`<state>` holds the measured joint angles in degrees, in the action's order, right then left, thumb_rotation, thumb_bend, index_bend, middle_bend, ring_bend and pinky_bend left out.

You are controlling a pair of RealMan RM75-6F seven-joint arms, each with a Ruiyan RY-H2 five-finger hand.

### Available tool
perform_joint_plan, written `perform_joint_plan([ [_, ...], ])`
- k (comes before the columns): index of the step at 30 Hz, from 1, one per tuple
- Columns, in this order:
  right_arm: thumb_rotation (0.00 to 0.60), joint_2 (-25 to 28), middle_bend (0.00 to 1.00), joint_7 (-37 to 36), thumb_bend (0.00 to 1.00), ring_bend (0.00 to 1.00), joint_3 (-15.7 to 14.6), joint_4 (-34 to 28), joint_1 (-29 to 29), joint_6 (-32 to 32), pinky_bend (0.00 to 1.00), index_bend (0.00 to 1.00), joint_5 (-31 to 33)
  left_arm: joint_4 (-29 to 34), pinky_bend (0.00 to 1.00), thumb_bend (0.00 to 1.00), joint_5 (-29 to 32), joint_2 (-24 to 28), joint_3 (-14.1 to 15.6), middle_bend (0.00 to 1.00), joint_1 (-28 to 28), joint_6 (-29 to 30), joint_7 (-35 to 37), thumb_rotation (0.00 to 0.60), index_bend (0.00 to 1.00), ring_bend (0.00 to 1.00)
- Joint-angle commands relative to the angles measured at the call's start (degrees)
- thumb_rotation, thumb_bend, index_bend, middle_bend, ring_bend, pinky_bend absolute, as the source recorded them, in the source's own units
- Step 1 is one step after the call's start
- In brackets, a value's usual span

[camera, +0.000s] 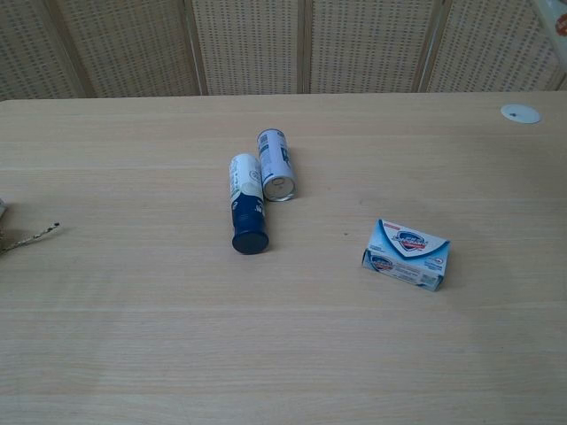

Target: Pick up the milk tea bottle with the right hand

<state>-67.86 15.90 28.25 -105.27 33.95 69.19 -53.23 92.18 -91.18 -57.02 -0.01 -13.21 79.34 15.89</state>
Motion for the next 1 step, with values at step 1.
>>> perform_joint_plan([
  [1, 0.600, 0.23, 0.68, -0.18, 0.28, 0.84, -0.14, -0.18, 0.11, 0.44, 1.00, 0.47, 0.01, -0.03, 0.00, 0.29, 0.04, -0.10, -0.07, 0.00, -0.15, -0.22, -0.06, 0.406, 0.00, 0.00],
])
